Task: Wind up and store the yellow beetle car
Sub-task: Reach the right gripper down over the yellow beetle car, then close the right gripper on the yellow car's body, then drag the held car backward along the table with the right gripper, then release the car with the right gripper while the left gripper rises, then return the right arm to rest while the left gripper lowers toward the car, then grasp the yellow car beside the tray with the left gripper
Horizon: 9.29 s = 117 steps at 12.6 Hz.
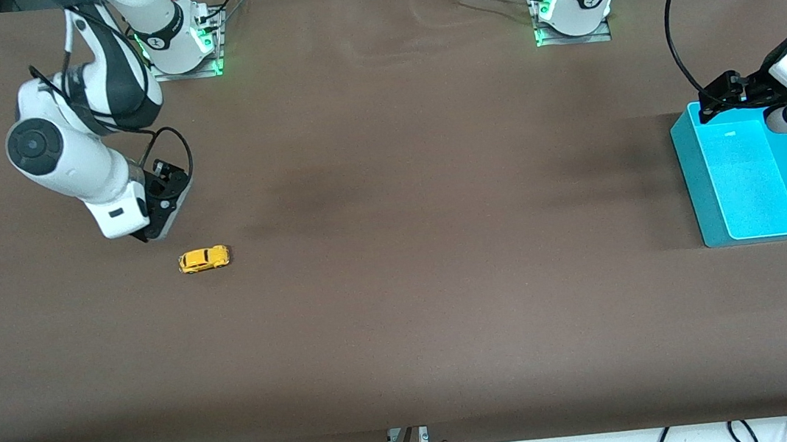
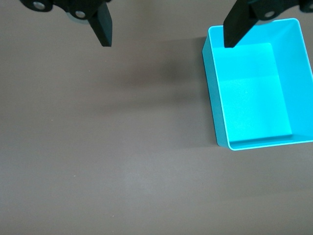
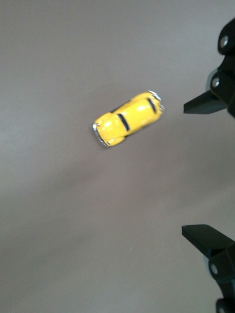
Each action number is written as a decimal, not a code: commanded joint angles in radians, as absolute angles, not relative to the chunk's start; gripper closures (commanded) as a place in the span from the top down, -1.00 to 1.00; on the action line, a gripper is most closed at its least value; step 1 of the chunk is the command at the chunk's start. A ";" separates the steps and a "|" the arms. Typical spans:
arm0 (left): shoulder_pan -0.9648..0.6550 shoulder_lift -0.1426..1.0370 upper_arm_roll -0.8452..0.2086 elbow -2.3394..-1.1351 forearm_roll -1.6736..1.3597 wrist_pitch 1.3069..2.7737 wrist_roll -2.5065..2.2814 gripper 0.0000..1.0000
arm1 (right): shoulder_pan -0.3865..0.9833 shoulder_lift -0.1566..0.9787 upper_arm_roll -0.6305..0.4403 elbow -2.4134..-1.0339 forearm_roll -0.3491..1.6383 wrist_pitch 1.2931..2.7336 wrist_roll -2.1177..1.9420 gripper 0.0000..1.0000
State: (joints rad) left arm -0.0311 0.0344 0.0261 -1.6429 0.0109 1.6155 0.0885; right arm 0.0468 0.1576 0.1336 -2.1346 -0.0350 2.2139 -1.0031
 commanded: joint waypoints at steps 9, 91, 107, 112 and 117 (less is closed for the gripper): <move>-0.037 0.043 0.026 -1.617 0.032 1.577 0.078 1.00 | -0.011 0.402 0.158 -2.123 -0.071 2.560 -1.417 0.98; 0.020 0.202 -0.003 -1.605 0.031 1.598 0.590 1.00 | -0.092 -0.072 0.138 -1.686 0.057 1.620 -0.071 1.00; 0.129 0.502 -0.005 -1.913 0.069 2.367 1.657 1.00 | -0.094 -0.028 0.123 -1.632 0.026 1.603 -0.080 1.00; 0.140 0.534 -0.005 -1.933 0.069 2.365 1.660 1.00 | -0.100 -0.026 0.121 -1.632 0.025 1.606 -0.080 1.00; 0.152 0.552 -0.005 -1.933 0.069 2.368 1.661 -0.46 | -0.100 -0.026 0.121 -1.632 0.025 1.598 -0.078 1.00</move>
